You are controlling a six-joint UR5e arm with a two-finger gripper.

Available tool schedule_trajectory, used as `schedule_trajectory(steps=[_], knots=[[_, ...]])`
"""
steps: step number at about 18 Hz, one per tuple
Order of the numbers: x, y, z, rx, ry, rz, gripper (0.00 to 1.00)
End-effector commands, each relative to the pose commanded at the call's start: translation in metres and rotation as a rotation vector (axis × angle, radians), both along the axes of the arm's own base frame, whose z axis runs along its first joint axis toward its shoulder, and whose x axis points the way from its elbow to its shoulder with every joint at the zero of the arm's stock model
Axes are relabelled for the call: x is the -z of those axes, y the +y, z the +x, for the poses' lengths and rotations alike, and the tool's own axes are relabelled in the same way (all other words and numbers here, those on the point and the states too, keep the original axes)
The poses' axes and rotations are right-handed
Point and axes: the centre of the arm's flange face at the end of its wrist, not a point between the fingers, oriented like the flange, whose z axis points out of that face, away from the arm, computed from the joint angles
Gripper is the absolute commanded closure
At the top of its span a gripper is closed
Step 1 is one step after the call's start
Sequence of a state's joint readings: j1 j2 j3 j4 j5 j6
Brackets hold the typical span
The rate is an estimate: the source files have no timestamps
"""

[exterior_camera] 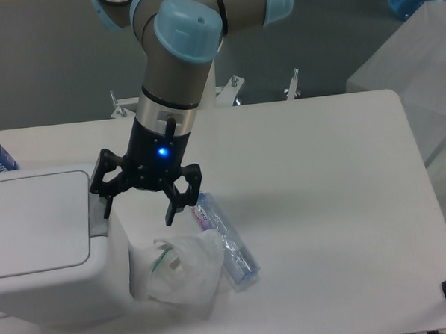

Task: Open the trash can
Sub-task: 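Lower the open gripper fingers onto the trash can lid edge, then push the lid open with the gripper and lift away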

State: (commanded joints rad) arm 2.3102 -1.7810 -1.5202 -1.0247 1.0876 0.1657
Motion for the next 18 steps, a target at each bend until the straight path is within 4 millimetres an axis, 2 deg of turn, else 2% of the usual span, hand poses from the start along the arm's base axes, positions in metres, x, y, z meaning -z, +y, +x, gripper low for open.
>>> schedule_trajectory(steps=[18], knots=[[0.0076,0.0020,0.0003,0.000,0.001,-0.018,0.00]])
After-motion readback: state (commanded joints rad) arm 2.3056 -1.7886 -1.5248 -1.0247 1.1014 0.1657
